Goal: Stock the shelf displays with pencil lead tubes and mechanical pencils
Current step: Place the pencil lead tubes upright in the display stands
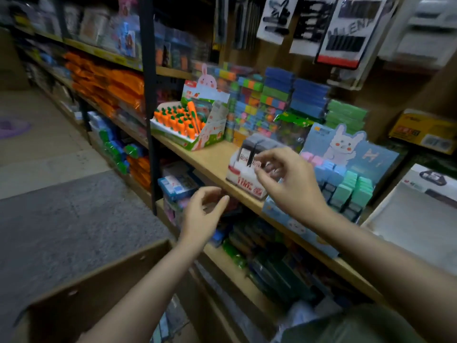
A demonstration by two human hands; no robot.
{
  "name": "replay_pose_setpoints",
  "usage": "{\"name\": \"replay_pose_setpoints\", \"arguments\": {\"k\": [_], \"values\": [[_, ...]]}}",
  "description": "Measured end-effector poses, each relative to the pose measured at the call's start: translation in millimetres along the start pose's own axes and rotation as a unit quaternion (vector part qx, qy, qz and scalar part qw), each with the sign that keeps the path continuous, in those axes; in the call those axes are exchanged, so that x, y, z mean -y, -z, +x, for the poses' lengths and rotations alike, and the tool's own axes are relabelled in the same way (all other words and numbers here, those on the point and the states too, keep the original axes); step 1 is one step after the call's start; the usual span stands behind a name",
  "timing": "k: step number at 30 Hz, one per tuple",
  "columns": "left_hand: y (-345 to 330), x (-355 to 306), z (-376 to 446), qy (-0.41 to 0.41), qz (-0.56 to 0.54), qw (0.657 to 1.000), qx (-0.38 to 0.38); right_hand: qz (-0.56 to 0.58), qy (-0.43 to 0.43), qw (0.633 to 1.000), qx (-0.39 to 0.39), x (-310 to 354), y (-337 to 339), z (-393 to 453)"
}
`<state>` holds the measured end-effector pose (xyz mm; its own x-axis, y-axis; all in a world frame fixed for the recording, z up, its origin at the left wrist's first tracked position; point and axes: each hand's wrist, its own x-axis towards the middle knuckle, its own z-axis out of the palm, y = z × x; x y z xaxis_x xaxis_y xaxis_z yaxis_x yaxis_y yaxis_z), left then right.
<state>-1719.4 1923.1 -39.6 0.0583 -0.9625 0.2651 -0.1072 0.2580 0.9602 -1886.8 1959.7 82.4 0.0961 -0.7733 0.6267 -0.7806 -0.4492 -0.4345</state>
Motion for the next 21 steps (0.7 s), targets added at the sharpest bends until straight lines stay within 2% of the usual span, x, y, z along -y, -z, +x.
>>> {"name": "replay_pose_setpoints", "arguments": {"k": [2,5,7,9,13,15,18,21], "values": [[23.6,26.7,-38.7,0.044,0.007,0.998,-0.035,0.074,-0.017,0.996,0.054,14.5,-29.7,-43.2],[56.1,67.6,-98.8,0.147,-0.001,0.977,-0.153,0.100,-0.060,0.975,0.189,24.9,-84.8,-101.0],[73.1,93.1,-134.6,0.215,0.003,0.950,-0.228,0.114,-0.113,0.949,0.270,29.4,-120.0,-135.1],[84.3,119.9,-165.9,0.283,0.000,0.924,-0.258,0.128,-0.173,0.912,0.348,27.6,-152.1,-167.8],[99.8,166.5,-216.1,0.420,0.057,0.874,-0.238,0.071,-0.284,0.835,0.466,8.4,-201.9,-220.0],[104.5,184.9,-234.0,0.464,0.114,0.857,-0.195,0.033,-0.314,0.801,0.509,-5.3,-224.0,-241.1],[103.6,210.6,-253.8,0.519,0.167,0.831,-0.107,-0.039,-0.319,0.777,0.541,-22.9,-254.0,-265.5],[99.3,230.4,-263.1,0.528,0.225,0.815,-0.077,-0.073,-0.295,0.771,0.559,-33.3,-282.1,-279.2]]}}
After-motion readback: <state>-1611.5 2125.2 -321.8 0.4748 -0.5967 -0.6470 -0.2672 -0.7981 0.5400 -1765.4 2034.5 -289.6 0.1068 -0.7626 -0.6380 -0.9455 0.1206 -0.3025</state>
